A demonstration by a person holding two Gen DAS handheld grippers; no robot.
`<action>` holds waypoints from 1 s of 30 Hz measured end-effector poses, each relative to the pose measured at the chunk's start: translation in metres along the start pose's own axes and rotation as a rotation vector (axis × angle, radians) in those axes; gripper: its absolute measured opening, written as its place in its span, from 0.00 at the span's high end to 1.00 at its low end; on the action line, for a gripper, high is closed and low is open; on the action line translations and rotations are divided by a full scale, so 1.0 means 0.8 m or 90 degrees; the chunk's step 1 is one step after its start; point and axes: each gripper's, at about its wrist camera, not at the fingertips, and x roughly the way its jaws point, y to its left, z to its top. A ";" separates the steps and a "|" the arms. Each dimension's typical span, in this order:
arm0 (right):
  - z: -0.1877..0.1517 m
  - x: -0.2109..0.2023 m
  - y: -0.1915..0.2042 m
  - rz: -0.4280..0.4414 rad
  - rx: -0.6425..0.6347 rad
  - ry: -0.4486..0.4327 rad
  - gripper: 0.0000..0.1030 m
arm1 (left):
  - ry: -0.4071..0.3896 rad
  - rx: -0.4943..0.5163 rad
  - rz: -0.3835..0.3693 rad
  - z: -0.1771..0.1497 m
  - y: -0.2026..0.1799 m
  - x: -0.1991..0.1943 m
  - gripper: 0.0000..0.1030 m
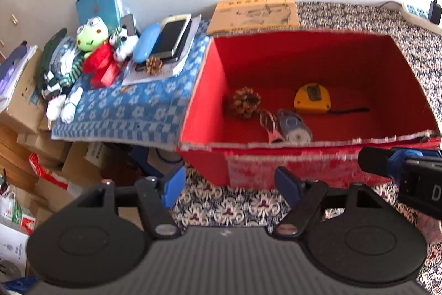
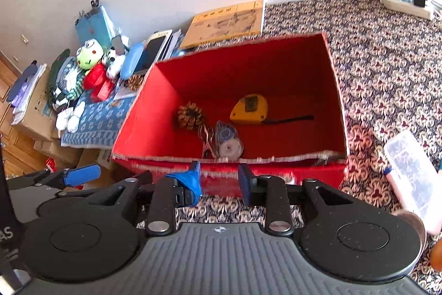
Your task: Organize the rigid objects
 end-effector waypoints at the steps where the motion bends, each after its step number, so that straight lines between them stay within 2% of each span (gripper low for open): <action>1: -0.003 0.002 -0.001 0.000 0.000 0.006 0.88 | 0.009 -0.002 -0.001 -0.004 0.000 0.002 0.22; 16: -0.057 0.034 -0.014 0.008 0.005 0.104 0.87 | 0.121 -0.003 0.015 -0.067 -0.013 0.048 0.23; 21: -0.066 0.039 -0.019 0.001 -0.001 0.129 0.87 | 0.151 -0.010 0.006 -0.080 -0.012 0.060 0.23; 26: -0.071 0.041 -0.023 -0.001 0.000 0.148 0.87 | 0.162 -0.009 -0.012 -0.087 -0.014 0.060 0.23; 30: -0.069 0.035 -0.021 -0.001 -0.005 0.147 0.87 | 0.152 -0.010 -0.026 -0.083 -0.014 0.053 0.23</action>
